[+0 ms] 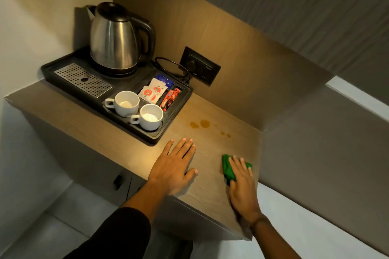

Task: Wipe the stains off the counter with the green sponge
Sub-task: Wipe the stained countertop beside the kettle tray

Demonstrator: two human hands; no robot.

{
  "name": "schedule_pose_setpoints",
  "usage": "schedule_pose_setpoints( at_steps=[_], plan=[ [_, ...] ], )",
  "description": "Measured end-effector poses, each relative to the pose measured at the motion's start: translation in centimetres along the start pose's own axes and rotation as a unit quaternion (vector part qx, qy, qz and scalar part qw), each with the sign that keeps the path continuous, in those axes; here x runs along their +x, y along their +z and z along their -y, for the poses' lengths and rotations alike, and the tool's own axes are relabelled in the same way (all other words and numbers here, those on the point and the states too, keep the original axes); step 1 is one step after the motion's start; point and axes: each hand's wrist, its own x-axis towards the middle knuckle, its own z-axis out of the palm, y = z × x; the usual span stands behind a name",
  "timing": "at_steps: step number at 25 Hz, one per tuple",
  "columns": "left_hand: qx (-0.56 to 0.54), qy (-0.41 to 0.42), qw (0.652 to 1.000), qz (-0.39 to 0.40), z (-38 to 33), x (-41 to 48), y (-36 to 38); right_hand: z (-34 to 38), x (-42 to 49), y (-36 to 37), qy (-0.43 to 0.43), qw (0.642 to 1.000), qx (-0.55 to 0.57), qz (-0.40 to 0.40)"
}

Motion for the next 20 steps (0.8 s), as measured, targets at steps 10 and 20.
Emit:
schedule_pose_setpoints(
  at_steps=[10, 20],
  plan=[
    [-0.007, -0.004, 1.000, -0.010, -0.1, 0.1, 0.3, -3.3, 0.3, -0.8, -0.035, 0.999, 0.027, -0.004],
    [-0.016, -0.016, 1.000, 0.003, -0.1, 0.1, 0.0, -5.4, 6.6, 0.0, -0.098, 0.995, 0.009, 0.031]
  ],
)
